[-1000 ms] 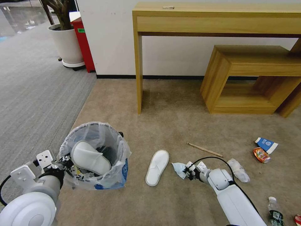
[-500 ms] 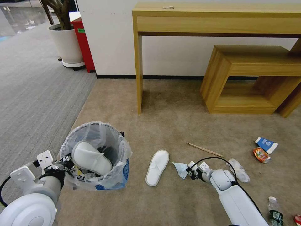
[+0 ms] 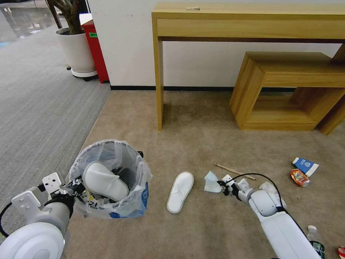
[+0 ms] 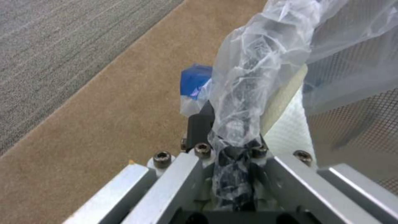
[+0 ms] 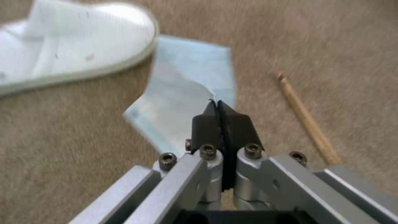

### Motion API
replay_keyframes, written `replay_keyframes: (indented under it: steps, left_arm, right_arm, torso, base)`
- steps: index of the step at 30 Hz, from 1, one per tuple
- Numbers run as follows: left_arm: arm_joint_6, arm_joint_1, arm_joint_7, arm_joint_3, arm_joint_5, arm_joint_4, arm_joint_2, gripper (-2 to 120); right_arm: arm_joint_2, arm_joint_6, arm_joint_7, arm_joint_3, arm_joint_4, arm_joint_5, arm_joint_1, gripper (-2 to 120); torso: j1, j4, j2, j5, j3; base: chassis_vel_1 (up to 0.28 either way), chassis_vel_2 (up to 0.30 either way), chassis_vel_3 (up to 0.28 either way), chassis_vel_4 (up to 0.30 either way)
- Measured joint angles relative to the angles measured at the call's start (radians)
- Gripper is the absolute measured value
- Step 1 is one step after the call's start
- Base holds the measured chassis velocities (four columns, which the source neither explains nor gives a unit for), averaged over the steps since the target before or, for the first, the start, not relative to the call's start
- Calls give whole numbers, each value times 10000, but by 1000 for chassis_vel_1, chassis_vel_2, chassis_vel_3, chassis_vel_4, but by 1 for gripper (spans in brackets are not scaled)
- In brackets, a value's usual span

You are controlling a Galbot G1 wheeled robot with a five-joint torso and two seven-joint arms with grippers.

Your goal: Pick up the trash bin and place the garbage on the floor into it.

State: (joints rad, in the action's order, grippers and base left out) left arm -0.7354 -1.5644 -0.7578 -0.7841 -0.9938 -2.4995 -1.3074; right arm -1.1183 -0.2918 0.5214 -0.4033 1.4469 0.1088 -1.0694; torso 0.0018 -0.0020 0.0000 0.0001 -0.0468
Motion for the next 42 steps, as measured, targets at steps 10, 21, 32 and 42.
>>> replay_keyframes:
  steps: [10,21,32,42]
  left_arm:
    - [0,-99,-1,-7,-25,-4,58,1]
    - [0,-72,11,262,-188,103,179,1]
    - [0,-123,364,696,-1279,204,645,1]
    - [1,-102,1061,2091,-904,449,1045,1]
  right_arm:
    - [561,270,-195,-651,1955,-1245,-846,0]
    - [1306,734,-296,-1243,4136,-2443,-1131,0]
    - [1496,1563,-245,-1014,5772,-4437,-779,0]
    - [1529,2705,1275,12,5969,-6444,-199,0]
  torso:
    - [0,0,0,-1,0]
    - [0,0,-1,-1,0]
    - [0,0,0,-1,0]
    - [0,0,0,-1,0]
  base:
    - [0,0,0,0]
    - [0,0,0,0]
    - [0,0,0,0]
    - [0,0,0,0]
